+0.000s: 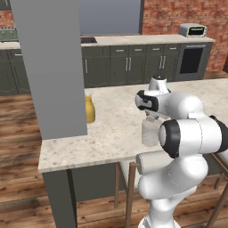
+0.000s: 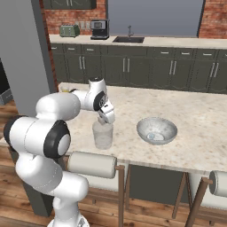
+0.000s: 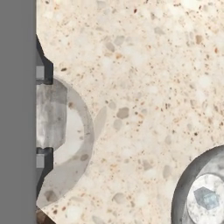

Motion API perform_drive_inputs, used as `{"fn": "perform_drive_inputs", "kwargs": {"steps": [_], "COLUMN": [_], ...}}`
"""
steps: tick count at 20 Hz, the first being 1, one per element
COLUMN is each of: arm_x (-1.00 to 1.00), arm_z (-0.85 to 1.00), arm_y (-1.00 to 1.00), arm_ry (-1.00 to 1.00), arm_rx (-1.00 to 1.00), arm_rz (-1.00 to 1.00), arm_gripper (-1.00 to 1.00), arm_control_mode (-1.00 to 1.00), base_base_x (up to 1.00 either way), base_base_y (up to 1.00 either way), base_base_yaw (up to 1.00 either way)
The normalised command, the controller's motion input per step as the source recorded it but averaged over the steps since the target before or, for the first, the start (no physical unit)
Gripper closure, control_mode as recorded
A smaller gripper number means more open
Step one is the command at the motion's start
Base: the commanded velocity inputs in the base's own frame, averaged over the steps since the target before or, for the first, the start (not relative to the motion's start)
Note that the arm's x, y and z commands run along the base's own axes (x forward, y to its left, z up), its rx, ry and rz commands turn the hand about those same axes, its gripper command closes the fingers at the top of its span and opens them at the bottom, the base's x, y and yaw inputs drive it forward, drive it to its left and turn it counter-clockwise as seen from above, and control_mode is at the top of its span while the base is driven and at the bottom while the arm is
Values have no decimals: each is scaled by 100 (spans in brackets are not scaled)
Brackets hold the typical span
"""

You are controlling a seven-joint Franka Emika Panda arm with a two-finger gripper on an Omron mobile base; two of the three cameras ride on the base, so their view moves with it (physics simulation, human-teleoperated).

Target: There are two ice cubes in the ice bowl. Place both ice cubes in the glass cup.

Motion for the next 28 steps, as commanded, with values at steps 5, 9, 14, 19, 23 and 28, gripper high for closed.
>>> {"fn": "perform_drive_inputs", "kwargs": {"steps": [5, 9, 14, 19, 23, 28], "arm_x": [12, 0, 0, -6, -69, -52], "arm_z": [-12, -29, -26, -10, 0, 5], "arm_y": [0, 0, 0, 0, 0, 0], "arm_ry": [0, 0, 0, 0, -10, -15], "arm_rx": [0, 0, 0, 0, 0, 0], "arm_rz": [0, 0, 0, 0, 0, 0], "arm_gripper": [100, 100, 100, 100, 100, 100], "arm_control_mode": [-100, -100, -100, -100, -100, -100], "base_base_x": [0, 0, 0, 0, 0, 0], "base_base_y": [0, 0, 0, 0, 0, 0], "base_base_yaw": [0, 0, 0, 0, 0, 0]}}
